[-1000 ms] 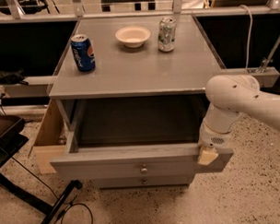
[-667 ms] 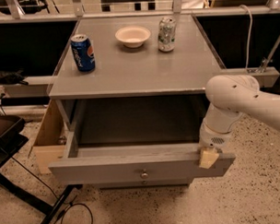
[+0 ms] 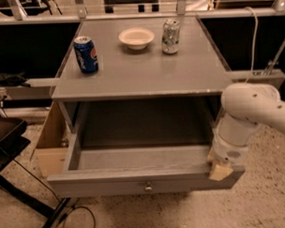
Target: Open top drawer
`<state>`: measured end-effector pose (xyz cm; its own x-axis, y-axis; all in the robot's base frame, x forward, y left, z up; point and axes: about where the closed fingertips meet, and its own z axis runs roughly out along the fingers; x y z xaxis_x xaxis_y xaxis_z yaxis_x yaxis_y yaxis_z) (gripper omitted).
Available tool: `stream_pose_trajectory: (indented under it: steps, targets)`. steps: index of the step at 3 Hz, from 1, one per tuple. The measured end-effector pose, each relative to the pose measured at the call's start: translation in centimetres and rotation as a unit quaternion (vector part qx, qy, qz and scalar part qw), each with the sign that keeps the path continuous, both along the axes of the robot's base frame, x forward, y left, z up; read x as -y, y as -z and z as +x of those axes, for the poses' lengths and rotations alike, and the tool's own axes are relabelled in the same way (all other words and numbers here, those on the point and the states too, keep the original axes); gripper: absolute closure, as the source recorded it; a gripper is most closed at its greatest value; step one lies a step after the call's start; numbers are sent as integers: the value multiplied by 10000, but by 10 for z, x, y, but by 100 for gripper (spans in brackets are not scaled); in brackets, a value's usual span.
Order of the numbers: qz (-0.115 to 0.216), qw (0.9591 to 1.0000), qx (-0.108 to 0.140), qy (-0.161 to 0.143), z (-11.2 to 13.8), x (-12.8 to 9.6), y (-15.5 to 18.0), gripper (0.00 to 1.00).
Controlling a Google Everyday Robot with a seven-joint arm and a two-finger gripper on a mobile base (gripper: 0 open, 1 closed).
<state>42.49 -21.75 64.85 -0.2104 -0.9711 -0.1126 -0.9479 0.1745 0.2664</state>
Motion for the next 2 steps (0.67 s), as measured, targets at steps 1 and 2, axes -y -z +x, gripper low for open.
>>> stream_pose_trajectory:
  steps: [1, 2]
  targets:
    - [0, 10000, 0, 0, 1, -1, 0, 100]
    - [107, 9998, -139, 67, -24, 5, -2, 100]
